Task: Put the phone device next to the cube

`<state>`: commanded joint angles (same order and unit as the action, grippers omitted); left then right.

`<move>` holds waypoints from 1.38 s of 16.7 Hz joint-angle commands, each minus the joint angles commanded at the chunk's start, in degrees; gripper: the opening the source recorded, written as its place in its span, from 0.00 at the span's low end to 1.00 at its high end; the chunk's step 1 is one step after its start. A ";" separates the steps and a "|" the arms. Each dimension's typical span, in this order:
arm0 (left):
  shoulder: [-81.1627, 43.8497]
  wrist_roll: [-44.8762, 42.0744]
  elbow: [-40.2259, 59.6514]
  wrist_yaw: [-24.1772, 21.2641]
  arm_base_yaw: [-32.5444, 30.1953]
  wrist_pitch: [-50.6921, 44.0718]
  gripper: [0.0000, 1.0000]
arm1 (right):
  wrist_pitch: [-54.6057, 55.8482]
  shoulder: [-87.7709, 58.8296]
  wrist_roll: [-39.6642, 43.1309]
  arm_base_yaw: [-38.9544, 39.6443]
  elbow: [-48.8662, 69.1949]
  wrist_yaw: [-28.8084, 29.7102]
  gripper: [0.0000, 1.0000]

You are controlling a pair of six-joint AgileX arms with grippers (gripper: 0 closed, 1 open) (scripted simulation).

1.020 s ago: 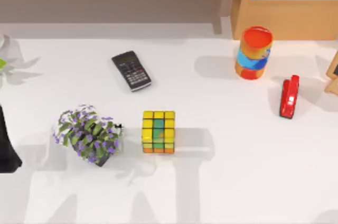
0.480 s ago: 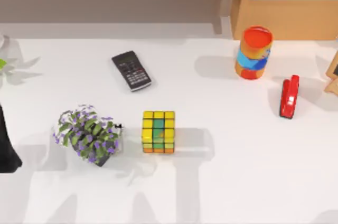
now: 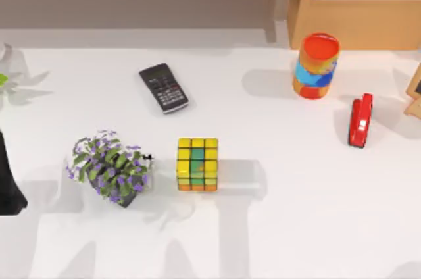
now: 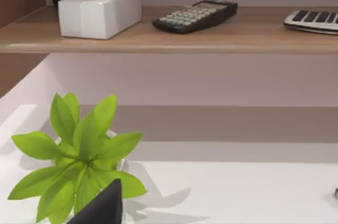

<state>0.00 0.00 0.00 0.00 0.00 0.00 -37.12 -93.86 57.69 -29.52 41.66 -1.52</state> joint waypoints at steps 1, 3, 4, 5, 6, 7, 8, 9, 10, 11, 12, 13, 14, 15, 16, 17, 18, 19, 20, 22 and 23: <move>0.00 0.00 0.00 0.00 0.00 0.00 1.00 | 0.00 0.00 0.00 0.00 0.00 0.00 0.00; 0.00 0.00 0.00 0.00 0.00 0.00 1.00 | -1.61 1.38 -0.40 0.04 0.67 -0.20 0.00; 0.00 0.00 0.00 0.00 0.00 0.00 1.00 | -1.84 1.55 -0.38 0.03 0.85 -0.20 0.00; 0.00 0.00 0.00 0.00 0.00 0.00 1.00 | -2.63 2.04 -0.37 0.02 1.27 -0.20 0.00; 0.00 0.00 0.00 0.00 0.00 0.00 1.00 | -3.55 2.54 -0.35 0.02 1.70 -0.20 0.00; 0.00 0.00 0.00 0.00 0.00 0.00 1.00 | -4.79 2.92 -0.34 0.01 2.05 -0.20 0.00; 0.00 0.00 0.00 0.00 0.00 0.00 1.00 | -6.03 3.45 -0.32 0.01 2.49 -0.20 0.00; 0.00 0.00 0.00 0.00 0.00 0.00 1.00 | -6.77 4.04 -0.31 0.00 2.99 -0.20 0.00; 0.00 0.00 0.00 0.00 0.00 0.00 1.00 | -7.00 4.25 -0.32 0.00 3.18 -0.20 0.00; 0.00 0.00 0.00 0.00 0.00 0.00 1.00 | -7.00 4.25 -0.32 0.00 3.18 -0.20 0.00; 0.00 0.00 0.00 0.00 0.00 0.00 1.00 | -7.00 4.25 -0.32 0.00 3.18 -0.20 0.00; 0.00 0.00 0.00 0.00 0.00 0.00 1.00 | -6.87 4.00 -0.41 0.02 3.02 -0.20 0.00; 0.00 0.00 0.00 0.00 0.00 0.00 1.00 | -6.87 4.00 -0.41 0.02 3.02 -0.20 0.00; 0.00 0.00 0.00 0.00 0.00 0.00 1.00 | -6.89 4.50 -0.65 0.12 3.55 -0.24 0.00; 0.00 0.00 0.00 0.00 0.00 0.00 1.00 | -6.96 5.28 -1.16 0.31 4.58 -0.31 0.00; 0.00 0.00 0.00 0.00 0.00 0.00 1.00 | -7.09 6.19 -1.95 0.63 6.06 -0.44 0.00; 0.00 0.00 0.00 0.00 0.00 0.00 1.00 | -7.30 7.11 -3.02 1.07 7.86 -0.61 0.00; 0.00 0.00 0.00 0.00 0.00 0.00 1.00 | -7.61 7.96 -4.46 1.70 9.99 -0.82 0.00; 0.00 0.00 0.00 0.00 0.00 0.00 1.00 | -8.01 8.69 -6.16 2.48 12.30 -1.05 0.00; 0.00 0.00 0.00 0.00 0.00 0.00 1.00 | -9.13 9.68 -10.35 4.54 17.27 -1.56 0.00; 0.00 0.00 0.00 0.00 0.00 0.00 1.00 | -9.86 9.86 -12.84 5.84 19.85 -1.84 0.00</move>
<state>0.00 0.00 0.00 0.00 0.00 0.00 -46.98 -84.00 44.85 -23.68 61.51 -3.36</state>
